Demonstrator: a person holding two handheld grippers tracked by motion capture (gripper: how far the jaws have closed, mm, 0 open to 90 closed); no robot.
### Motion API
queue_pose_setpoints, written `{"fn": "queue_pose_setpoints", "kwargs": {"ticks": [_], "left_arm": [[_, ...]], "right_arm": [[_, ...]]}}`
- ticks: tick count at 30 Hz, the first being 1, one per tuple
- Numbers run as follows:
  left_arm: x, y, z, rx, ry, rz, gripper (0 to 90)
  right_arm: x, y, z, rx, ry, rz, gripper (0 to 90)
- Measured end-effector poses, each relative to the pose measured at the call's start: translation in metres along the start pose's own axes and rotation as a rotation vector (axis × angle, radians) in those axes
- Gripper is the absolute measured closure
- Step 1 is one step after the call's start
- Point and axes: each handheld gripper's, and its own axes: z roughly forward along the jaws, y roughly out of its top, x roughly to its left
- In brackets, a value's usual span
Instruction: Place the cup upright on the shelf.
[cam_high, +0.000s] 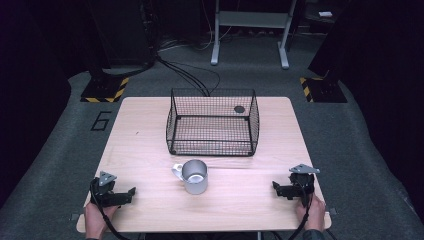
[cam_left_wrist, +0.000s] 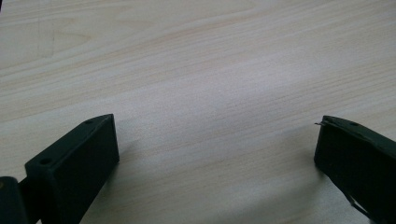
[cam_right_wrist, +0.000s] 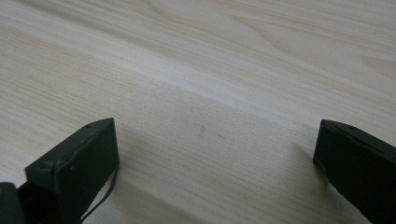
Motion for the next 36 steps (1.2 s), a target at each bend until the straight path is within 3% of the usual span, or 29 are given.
{"fn": "queue_pose_setpoints", "kwargs": {"ticks": [8,13,26,30,36], "left_arm": [[0.000,0.001,-0.006,-0.020,-0.026,-0.016,0.0],[-0.005,0.010,-0.018,-0.039,-0.052,-0.001,0.0],[-0.037,0.049,-0.053,-0.142,-0.167,0.048,0.0],[-0.055,0.065,-0.062,-0.179,-0.221,0.088,0.0],[-0.081,0.084,-0.061,-0.206,-0.289,0.146,0.0]], "right_arm": [[0.000,0.000,0.000,0.000,0.000,0.001,0.0],[0.000,0.000,0.000,0.000,0.000,0.000,0.0],[0.000,0.000,0.000,0.001,0.001,0.000,0.0],[0.000,0.000,0.000,0.001,0.002,-0.001,0.0],[0.000,0.000,0.000,0.002,0.002,0.003,0.0]]}}
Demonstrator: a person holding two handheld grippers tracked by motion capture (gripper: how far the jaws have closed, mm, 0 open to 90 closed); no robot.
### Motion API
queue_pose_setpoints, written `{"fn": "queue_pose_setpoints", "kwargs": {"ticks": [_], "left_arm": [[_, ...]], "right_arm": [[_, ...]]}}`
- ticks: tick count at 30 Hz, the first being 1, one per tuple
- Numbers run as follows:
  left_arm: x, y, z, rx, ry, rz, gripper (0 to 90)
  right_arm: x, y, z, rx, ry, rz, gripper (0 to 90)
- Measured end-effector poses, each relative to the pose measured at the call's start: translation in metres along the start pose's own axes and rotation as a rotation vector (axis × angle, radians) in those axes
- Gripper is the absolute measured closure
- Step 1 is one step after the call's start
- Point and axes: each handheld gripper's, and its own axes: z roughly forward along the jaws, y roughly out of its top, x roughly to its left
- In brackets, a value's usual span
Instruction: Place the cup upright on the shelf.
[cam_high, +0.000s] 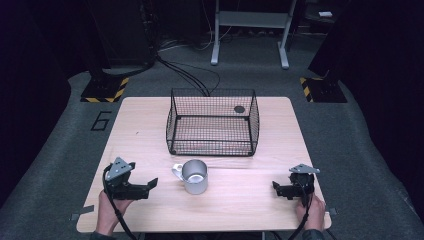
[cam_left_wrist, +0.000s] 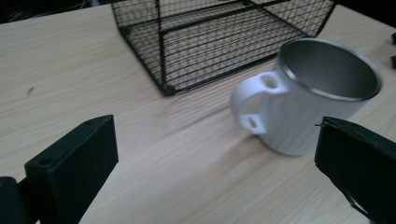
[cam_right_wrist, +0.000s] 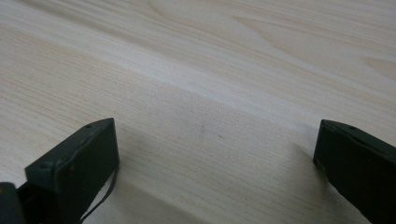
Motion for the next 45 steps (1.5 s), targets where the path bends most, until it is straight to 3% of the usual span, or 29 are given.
{"fn": "queue_pose_setpoints", "kwargs": {"ticks": [2,7,12,19,34,45], "left_arm": [[-0.007,0.007,0.006,0.003,-0.022,0.032,0.0],[-0.023,0.017,0.019,-0.016,-0.065,0.067,0.0],[-0.040,0.023,0.036,0.002,-0.127,0.100,0.0],[-0.056,0.027,0.062,0.019,-0.183,0.100,0.0],[-0.067,0.031,0.091,0.031,-0.224,0.118,0.0],[-0.071,0.029,0.110,0.064,-0.207,0.141,0.0]], "right_arm": [[0.000,0.000,0.000,-0.001,0.000,-0.003,0.0],[0.000,0.000,0.000,0.000,0.000,0.000,0.0],[0.000,0.000,0.000,0.000,0.001,-0.001,0.0],[0.000,0.000,0.000,0.000,0.001,-0.002,0.0],[0.000,0.000,0.000,0.002,0.001,0.005,0.0],[0.000,0.000,0.000,0.002,0.001,0.005,0.0]]}}
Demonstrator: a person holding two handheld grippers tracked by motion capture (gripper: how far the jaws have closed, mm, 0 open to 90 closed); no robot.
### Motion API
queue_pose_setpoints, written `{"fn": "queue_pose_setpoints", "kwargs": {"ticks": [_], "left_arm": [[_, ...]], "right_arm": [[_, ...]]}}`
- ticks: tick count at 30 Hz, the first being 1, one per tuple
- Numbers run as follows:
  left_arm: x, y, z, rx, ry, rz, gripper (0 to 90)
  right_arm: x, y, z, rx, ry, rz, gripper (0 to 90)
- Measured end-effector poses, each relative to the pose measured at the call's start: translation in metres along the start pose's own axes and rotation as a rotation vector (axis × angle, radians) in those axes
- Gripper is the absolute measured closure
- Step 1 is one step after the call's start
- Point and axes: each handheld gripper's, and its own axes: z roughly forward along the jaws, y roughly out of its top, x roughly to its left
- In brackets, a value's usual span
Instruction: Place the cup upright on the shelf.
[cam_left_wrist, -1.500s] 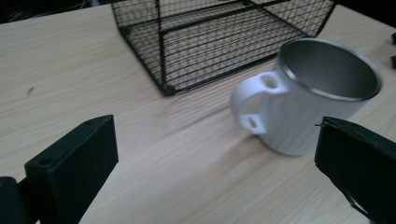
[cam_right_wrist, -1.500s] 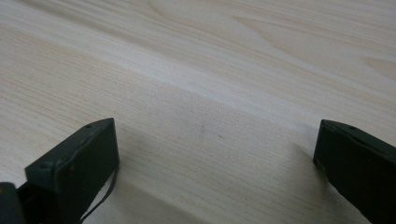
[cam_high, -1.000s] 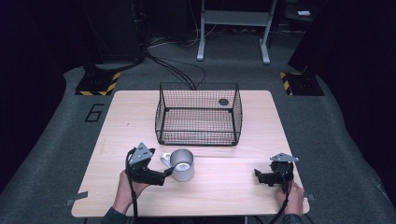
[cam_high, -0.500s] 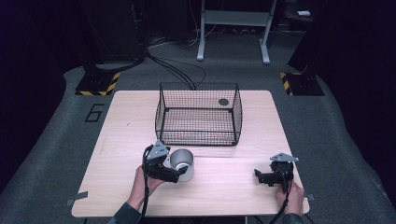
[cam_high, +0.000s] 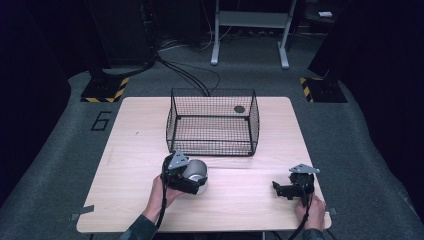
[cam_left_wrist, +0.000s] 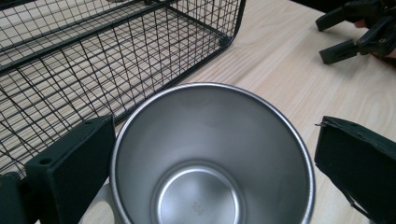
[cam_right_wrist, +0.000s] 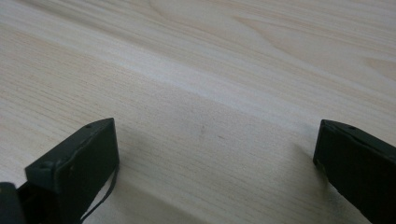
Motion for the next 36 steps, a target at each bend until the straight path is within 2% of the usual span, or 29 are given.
{"fn": "queue_pose_setpoints", "kwargs": {"ticks": [2,5,11,13,25,33,36], "left_arm": [[-0.001,0.000,0.002,0.000,0.005,-0.003,0.0],[-0.001,-0.001,0.005,0.001,0.030,0.000,4.6],[-0.001,-0.004,0.006,-0.002,0.023,-0.008,5.6],[-0.002,-0.004,0.006,-0.005,0.034,-0.010,5.9],[0.000,-0.003,0.003,0.006,0.010,0.016,6.5],[0.003,0.000,-0.006,-0.023,0.014,0.015,6.5],[0.003,0.003,-0.011,-0.026,0.003,0.022,6.5]], "right_arm": [[0.000,0.000,0.000,0.000,0.000,0.000,0.0],[0.000,0.000,0.000,0.001,0.000,-0.002,0.0],[-0.001,0.000,0.000,0.003,0.000,-0.010,0.0],[-0.001,0.000,0.000,0.003,0.000,-0.008,0.0],[0.000,0.000,0.000,0.000,0.000,0.000,0.0],[0.000,0.000,0.000,-0.001,0.001,0.000,0.0],[0.000,0.000,0.000,-0.002,0.001,0.000,0.0]]}}
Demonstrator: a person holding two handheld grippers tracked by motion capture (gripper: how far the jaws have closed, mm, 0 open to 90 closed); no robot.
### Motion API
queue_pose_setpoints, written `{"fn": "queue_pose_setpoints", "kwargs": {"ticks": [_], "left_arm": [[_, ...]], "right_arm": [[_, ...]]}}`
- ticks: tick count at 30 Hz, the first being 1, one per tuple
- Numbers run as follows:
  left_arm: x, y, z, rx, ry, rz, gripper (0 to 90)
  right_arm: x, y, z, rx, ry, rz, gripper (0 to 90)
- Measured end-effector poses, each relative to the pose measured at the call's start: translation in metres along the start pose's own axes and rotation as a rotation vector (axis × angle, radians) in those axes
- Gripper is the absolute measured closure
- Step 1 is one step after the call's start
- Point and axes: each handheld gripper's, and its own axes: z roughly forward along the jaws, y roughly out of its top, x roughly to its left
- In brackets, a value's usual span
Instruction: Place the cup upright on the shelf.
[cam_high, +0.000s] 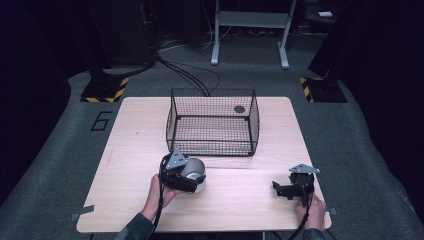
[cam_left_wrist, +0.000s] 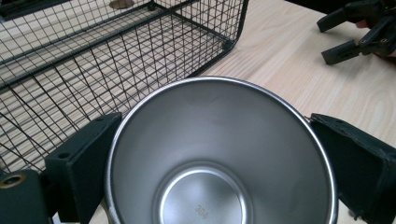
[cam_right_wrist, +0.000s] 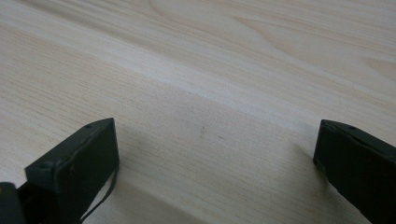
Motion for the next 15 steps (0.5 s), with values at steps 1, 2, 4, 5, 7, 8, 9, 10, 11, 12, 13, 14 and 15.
{"fn": "queue_pose_setpoints", "kwargs": {"ticks": [1,2,4,5,7,8,9,10,11,12,13,14,15], "left_arm": [[-0.001,0.001,-0.001,-0.008,0.006,0.004,6.4],[-0.001,0.003,-0.003,-0.003,0.005,0.009,6.5],[-0.002,0.005,-0.005,-0.009,0.000,0.016,6.4],[-0.002,0.007,-0.007,-0.011,-0.003,0.016,6.5],[-0.002,0.010,-0.010,-0.008,-0.010,0.023,6.4],[-0.001,0.012,-0.012,-0.013,-0.010,0.026,6.4],[-0.001,0.014,-0.014,-0.012,-0.015,0.027,6.5],[-0.001,0.016,-0.016,-0.017,-0.014,0.026,6.5],[-0.001,0.017,-0.017,-0.017,-0.013,0.025,6.5],[0.000,0.021,-0.020,-0.013,-0.017,0.030,6.5],[0.000,0.022,-0.021,-0.019,-0.013,0.033,6.5],[0.001,0.025,-0.022,-0.019,-0.017,0.039,6.5],[0.001,0.028,-0.024,-0.027,-0.016,0.041,6.5]], "right_arm": [[0.000,0.000,0.000,-0.003,0.001,0.001,0.0],[0.000,0.000,0.000,0.000,0.000,0.000,0.0],[0.000,0.000,0.000,-0.003,0.001,0.000,0.0],[0.000,0.000,0.000,-0.004,-0.001,0.001,0.0],[0.000,0.000,0.000,-0.002,0.001,0.000,0.0],[0.000,0.000,0.000,-0.003,0.002,0.001,0.0],[0.000,0.000,0.000,-0.002,0.000,0.001,0.0],[0.000,0.000,0.000,-0.002,0.001,0.000,0.0],[0.000,0.000,0.000,-0.003,0.001,0.001,0.0],[0.000,0.000,0.000,-0.002,0.001,0.000,0.0],[0.000,0.000,0.000,-0.002,0.001,0.000,0.0],[0.000,0.000,0.000,-0.002,0.002,0.001,0.0],[0.000,0.000,0.000,-0.003,0.002,0.001,0.0]]}}
